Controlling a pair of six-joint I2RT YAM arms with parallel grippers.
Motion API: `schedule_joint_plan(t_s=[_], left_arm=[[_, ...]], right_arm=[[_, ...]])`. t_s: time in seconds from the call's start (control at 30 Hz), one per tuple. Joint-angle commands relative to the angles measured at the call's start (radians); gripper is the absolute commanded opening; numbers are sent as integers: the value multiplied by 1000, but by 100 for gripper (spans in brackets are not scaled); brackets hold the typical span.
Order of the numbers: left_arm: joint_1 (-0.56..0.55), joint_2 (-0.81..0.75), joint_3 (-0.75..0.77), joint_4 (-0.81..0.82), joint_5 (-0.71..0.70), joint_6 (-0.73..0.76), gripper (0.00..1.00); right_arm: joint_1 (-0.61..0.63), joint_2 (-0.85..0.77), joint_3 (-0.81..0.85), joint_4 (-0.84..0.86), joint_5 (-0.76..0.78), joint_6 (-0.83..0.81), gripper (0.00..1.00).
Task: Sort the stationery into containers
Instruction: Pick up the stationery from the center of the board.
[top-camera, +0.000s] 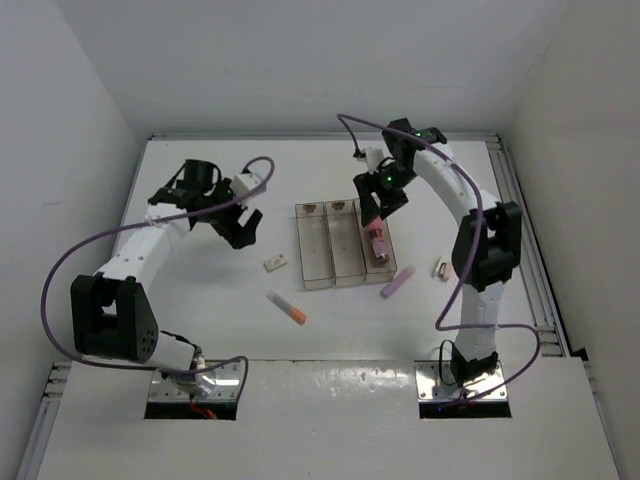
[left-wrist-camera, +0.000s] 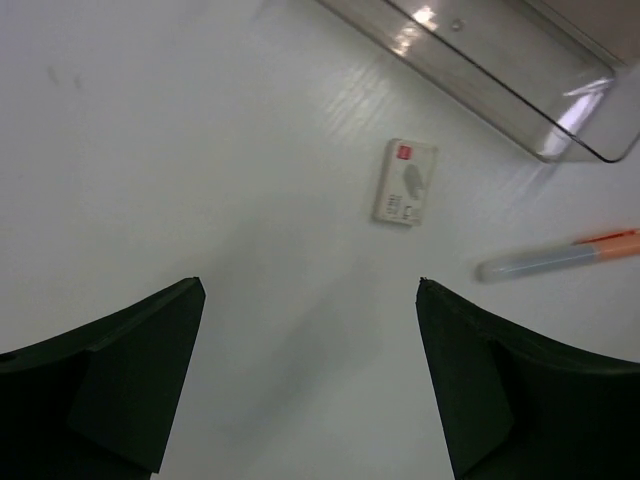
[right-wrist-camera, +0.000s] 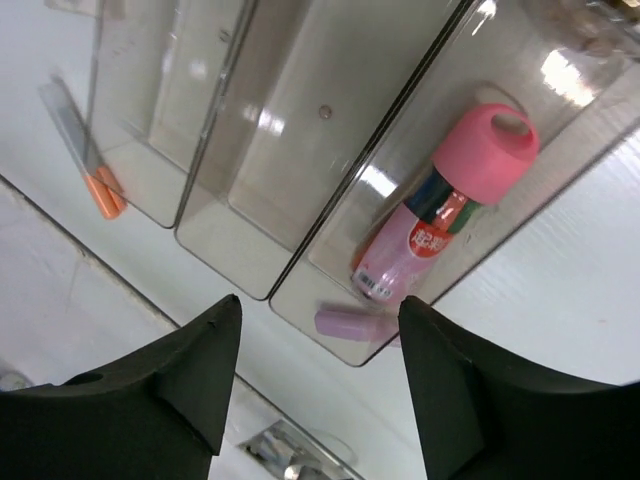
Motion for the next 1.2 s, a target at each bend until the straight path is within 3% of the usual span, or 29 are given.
schedule_joint_plan(t_s=[0.0, 0.23, 0.4, 0.77, 0.83, 1.03, 1.17], left_arm=[[-78, -75, -78, 80, 13, 63, 92], [-224, -62, -227, 303, -12, -31, 82], [-270, 49, -290, 416, -87, -48, 79], [-300, 193, -290, 461, -224, -57, 74], [-299, 211, -290, 462, -234, -60, 66], [-291, 276, -277, 456, -309, -71, 42], [-282, 273, -267, 446, -307, -72, 33]], right_arm=[[-28, -198, -48, 26, 33, 31, 63], [-231, -390, -277, 57, 116, 123, 61], [-369, -489, -497, 123, 210, 214, 63], [-415, -589, -703, 209, 257, 261, 68], [-415, -583, -722, 215, 271, 269, 80], [-415, -547, -729, 227, 352, 293, 82], [-412, -514, -731, 262, 342, 319, 82]])
